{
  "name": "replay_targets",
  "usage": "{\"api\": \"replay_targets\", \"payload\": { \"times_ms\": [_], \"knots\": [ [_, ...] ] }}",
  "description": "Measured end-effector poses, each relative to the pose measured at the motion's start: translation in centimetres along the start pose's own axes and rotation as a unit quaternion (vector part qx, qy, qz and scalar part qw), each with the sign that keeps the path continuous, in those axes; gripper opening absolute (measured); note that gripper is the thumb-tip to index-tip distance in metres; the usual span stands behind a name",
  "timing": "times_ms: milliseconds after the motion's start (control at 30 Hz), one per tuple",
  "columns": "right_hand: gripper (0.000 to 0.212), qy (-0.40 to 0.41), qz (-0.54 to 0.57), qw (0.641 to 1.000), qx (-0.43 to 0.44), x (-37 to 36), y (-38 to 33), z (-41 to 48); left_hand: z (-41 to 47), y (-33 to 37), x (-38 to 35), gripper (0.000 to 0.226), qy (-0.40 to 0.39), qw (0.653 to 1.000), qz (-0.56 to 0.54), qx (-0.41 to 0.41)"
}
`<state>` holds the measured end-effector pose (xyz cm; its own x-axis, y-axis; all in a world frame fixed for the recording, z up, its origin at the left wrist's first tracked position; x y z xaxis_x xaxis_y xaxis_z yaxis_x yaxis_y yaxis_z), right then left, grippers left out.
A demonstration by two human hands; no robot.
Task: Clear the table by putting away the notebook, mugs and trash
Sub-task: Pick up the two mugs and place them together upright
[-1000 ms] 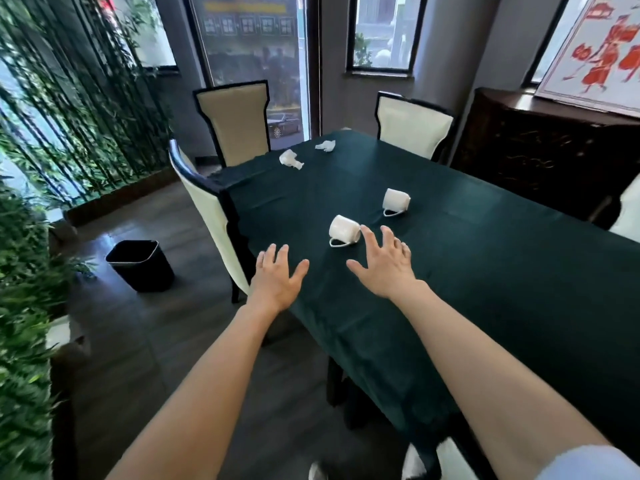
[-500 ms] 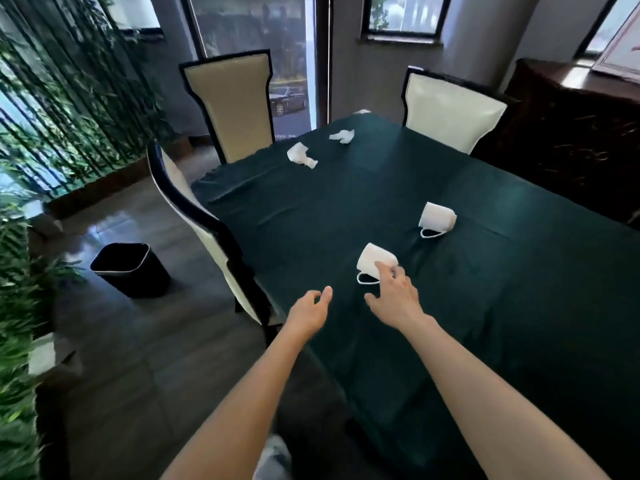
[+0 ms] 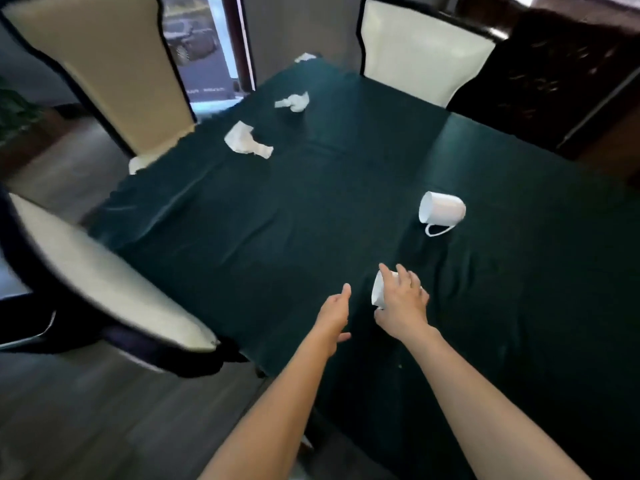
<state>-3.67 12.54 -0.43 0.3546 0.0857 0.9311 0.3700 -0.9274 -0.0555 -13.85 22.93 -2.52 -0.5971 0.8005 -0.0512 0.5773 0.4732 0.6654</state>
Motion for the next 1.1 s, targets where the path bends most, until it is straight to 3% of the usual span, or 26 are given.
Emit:
{"api": "replay_targets", "payload": {
  "times_ms": [200,300,400,500,600,767,1100],
  "knots": [
    [0.098,0.038,-0.096,0.995,-0.005,-0.5,-0.5,1.8,3.3,0.8,-1.5,0.065,-0.052,0.997,-0.043,0.025],
    [0.086,0.053,-0.080,0.995,-0.019,-0.2,-0.1,2.6,4.0,1.2,-2.5,0.059,-0.083,0.996,-0.034,0.024],
    [0.082,0.047,0.009,0.998,-0.028,0.6,1.2,2.4,3.6,1.3,-3.1,0.056,-0.120,0.993,0.004,0.008],
    [0.087,0.024,0.219,0.975,-0.031,1.2,3.2,0.6,2.0,1.0,-3.2,0.053,-0.139,0.988,0.060,-0.030],
    [0.089,0.000,0.328,0.944,-0.022,0.8,4.9,-2.4,-0.7,-0.5,-2.3,0.045,-0.124,0.985,0.095,-0.073],
    [0.086,-0.058,0.343,0.937,0.043,-1.7,6.7,-6.8,-5.5,-5.8,0.1,0.027,-0.071,0.990,0.070,-0.100],
    [0.083,-0.092,0.373,0.917,0.105,-5.3,6.3,-10.3,-10.3,-9.8,0.3,0.029,0.011,0.994,0.040,-0.104]
  ]
}}
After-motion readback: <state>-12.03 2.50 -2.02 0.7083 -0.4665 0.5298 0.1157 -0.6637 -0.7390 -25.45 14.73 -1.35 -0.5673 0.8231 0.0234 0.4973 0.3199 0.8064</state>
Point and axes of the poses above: each hand's wrist, its own z-axis towards the middle knuckle, its own x-axis out of the back of the hand, y = z × x, the point moved 1 cm from there along z, towards the middle knuckle, and after that the axes turned 8 degrees about -x, right-handed, at the moved point
